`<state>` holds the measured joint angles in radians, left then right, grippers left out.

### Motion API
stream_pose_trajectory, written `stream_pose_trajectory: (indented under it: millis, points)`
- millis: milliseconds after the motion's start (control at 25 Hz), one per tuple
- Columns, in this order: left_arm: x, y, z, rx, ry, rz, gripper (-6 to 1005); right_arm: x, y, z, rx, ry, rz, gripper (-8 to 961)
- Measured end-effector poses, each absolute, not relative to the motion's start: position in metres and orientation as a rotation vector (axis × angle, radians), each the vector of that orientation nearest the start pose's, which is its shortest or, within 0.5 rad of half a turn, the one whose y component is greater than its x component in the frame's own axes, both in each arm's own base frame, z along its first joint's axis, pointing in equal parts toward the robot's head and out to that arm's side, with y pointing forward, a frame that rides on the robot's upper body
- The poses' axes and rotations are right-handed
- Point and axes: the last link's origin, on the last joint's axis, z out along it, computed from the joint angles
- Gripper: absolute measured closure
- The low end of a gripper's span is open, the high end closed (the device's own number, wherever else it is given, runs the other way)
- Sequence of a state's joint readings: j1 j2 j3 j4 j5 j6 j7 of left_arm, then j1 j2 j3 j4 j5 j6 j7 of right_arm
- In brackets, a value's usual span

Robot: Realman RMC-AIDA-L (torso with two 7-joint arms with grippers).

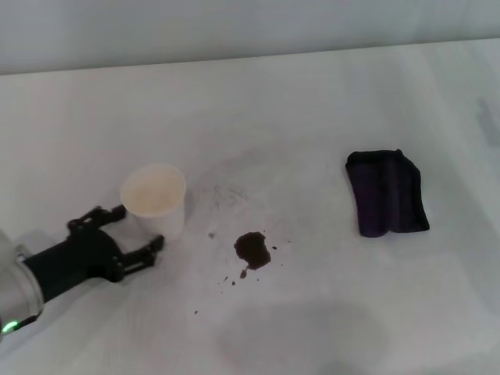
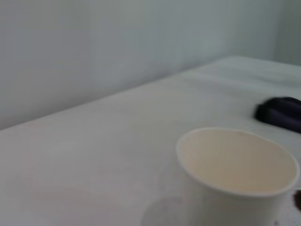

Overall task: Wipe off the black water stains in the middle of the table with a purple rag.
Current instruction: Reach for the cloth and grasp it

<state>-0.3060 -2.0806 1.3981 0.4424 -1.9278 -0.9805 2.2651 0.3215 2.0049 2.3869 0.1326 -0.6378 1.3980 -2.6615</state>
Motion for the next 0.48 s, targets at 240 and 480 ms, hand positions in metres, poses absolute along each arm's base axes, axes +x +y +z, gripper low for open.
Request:
stream_pose_trajectory:
  millis: [240,480]
  points:
    - [-0.341,0.276,-0.049,-2.206,-0.614,-0.593,116,0.372,0.301,0.089,-1.414,0.527,0.914,249]
    - [-0.351,0.264,-0.031,-2.048,-0.599,-0.661,118,0.362,0.307,0.096,-1.470,0.543,0.992,249]
